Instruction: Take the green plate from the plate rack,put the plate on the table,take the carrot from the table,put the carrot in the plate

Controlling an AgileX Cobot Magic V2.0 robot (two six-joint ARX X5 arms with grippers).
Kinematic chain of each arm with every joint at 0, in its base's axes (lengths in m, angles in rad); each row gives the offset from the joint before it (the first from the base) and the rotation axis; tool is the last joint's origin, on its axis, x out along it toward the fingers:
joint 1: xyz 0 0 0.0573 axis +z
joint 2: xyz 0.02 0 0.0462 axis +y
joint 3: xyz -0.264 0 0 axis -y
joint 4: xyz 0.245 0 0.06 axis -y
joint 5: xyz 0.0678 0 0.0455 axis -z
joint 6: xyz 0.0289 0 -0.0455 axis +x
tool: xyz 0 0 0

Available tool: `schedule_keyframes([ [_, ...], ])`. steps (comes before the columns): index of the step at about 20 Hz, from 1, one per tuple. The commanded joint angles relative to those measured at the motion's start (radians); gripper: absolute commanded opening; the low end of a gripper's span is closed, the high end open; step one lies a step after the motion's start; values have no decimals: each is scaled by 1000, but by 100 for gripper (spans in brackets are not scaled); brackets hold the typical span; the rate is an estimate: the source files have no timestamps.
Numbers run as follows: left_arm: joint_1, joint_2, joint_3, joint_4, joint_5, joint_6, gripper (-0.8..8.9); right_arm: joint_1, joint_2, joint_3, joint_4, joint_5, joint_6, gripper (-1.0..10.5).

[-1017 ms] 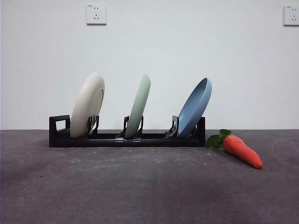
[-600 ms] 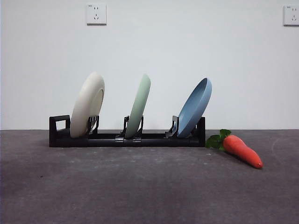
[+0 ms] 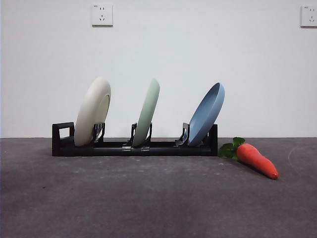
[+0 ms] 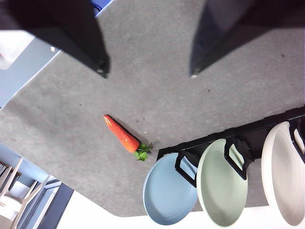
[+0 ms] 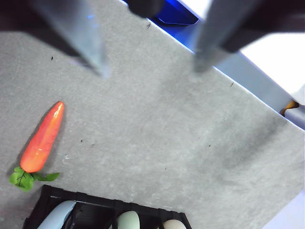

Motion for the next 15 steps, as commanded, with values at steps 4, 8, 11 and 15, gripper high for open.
schedule_keyframes([
  [4,2,48,8,39,-3,8,574,2,-2,3,6,2,13,633],
  [8,-17,150,74,113,-3,-13,574,2,9,3,6,2,16,633],
  [11,-65,269,157,205,-3,-41,574,2,31,3,7,2,24,633],
  [15,-196,471,262,330,-92,-67,573,2,67,3,7,2,24,630],
])
